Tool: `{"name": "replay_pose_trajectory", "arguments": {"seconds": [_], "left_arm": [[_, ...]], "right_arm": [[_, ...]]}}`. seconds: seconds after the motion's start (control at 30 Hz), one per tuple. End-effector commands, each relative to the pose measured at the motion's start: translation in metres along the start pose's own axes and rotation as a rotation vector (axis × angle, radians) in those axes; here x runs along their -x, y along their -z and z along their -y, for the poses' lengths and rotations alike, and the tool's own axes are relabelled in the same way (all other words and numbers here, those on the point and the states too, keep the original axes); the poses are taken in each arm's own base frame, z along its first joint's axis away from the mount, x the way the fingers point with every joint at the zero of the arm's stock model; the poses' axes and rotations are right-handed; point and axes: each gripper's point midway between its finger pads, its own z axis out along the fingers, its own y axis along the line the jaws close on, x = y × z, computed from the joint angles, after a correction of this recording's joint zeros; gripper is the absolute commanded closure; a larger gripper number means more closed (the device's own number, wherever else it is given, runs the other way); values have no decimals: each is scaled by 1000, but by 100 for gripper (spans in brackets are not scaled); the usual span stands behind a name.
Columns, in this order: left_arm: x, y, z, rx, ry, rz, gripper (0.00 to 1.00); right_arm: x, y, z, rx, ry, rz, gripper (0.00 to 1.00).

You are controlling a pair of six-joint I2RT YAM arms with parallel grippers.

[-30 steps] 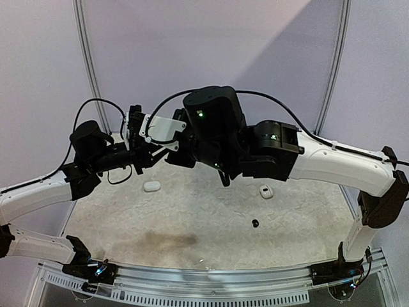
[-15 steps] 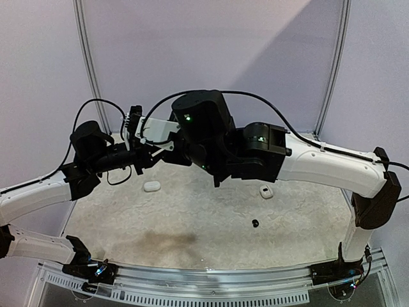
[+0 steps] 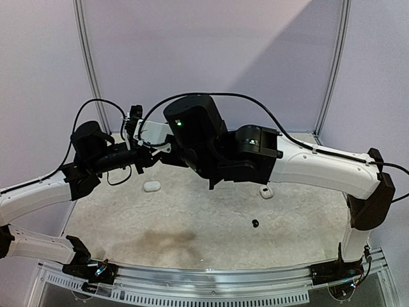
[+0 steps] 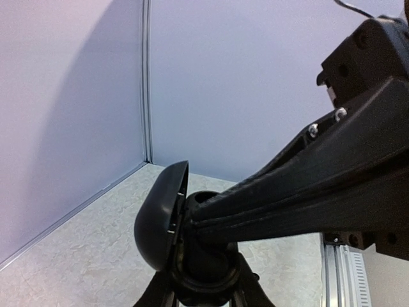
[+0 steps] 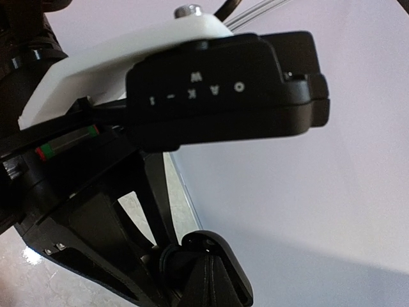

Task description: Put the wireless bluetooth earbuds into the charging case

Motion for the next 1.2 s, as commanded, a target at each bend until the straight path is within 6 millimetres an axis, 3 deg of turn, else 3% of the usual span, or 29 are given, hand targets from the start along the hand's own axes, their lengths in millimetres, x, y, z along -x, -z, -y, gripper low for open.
{"name": "replay_pose_trajectory", "arguments": {"seconds": [0.0, 0.3, 0.4, 0.77, 0.93, 1.17], "left_arm": [[20, 1, 2, 8, -38, 55, 100], [27, 1, -4, 43, -25, 84, 100], [27, 2, -5, 47, -23, 86, 100], [24, 1, -7, 57, -26, 64, 100], [18, 0, -10, 71, -5, 41, 100], [9, 1, -13, 84, 31, 11, 100]], "right_arm": [[-10, -9, -23, 38, -11, -47, 100], [-25, -11, -38, 77, -4, -104, 100], [-30, -8, -39, 91, -1, -115, 92], [-30, 2, -33, 108, -14, -109, 84], [-24, 14, -6, 60, -83, -85, 82], [15, 61, 66, 21, -366, 145, 78]]}}
